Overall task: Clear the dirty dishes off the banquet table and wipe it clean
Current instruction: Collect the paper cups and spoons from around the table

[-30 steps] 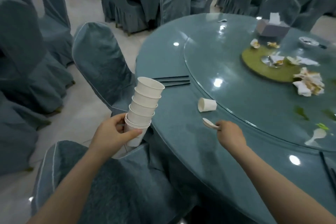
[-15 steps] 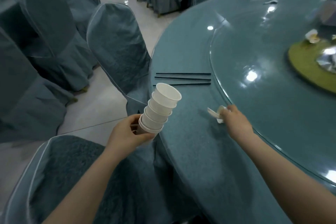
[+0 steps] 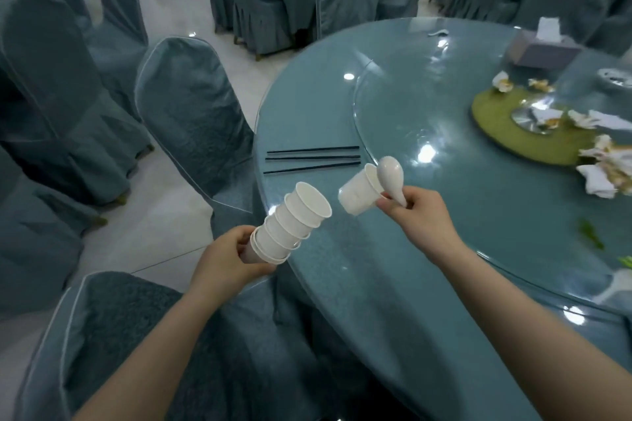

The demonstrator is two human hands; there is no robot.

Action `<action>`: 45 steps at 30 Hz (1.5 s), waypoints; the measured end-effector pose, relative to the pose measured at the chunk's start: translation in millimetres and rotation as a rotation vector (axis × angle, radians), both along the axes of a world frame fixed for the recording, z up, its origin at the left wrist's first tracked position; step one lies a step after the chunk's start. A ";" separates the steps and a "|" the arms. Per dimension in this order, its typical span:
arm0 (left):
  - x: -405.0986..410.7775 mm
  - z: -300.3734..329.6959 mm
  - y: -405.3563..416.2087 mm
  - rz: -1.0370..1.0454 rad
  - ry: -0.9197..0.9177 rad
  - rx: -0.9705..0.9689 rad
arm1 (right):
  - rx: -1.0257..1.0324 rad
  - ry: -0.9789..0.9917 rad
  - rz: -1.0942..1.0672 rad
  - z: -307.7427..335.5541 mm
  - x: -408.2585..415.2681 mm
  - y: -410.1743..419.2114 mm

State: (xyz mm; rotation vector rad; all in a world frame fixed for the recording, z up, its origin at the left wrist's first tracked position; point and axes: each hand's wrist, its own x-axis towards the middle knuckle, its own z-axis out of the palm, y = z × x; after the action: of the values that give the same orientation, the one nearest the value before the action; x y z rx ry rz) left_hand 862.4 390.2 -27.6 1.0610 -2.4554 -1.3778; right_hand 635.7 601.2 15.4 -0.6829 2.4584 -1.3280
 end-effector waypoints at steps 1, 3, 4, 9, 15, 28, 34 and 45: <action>4.4 1.8 1.0 -0.014 0.004 -0.012 | -0.043 -0.013 -0.008 7.8 10.0 2.1; 12.2 6.1 3.3 -0.047 0.012 -0.039 | -0.109 -0.036 0.002 20.1 28.9 5.7; 16.2 9.5 5.0 -0.064 0.019 -0.053 | -0.121 -0.038 0.016 26.1 39.0 7.4; 34.5 27.0 14.1 -0.127 0.014 -0.140 | -0.082 0.002 0.081 44.6 81.5 17.9; 51.3 43.6 29.5 -0.212 0.049 -0.167 | 0.020 0.006 0.156 53.9 127.0 32.7; 56.7 52.2 73.6 -0.357 0.111 -0.102 | -0.161 -0.029 -0.054 64.5 179.6 97.7; 37.0 57.2 91.4 -0.413 0.156 -0.019 | -0.081 -0.043 -0.267 62.1 174.1 147.6; -59.7 67.5 116.3 -0.479 0.229 0.087 | -0.017 -0.155 -0.658 26.9 89.6 232.7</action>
State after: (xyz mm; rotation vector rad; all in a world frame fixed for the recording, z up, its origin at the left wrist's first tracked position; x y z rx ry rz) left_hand 802.7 506.5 39.8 0.3012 -2.5888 -1.6346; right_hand 725.3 833.9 42.3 0.2603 2.6399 -1.5306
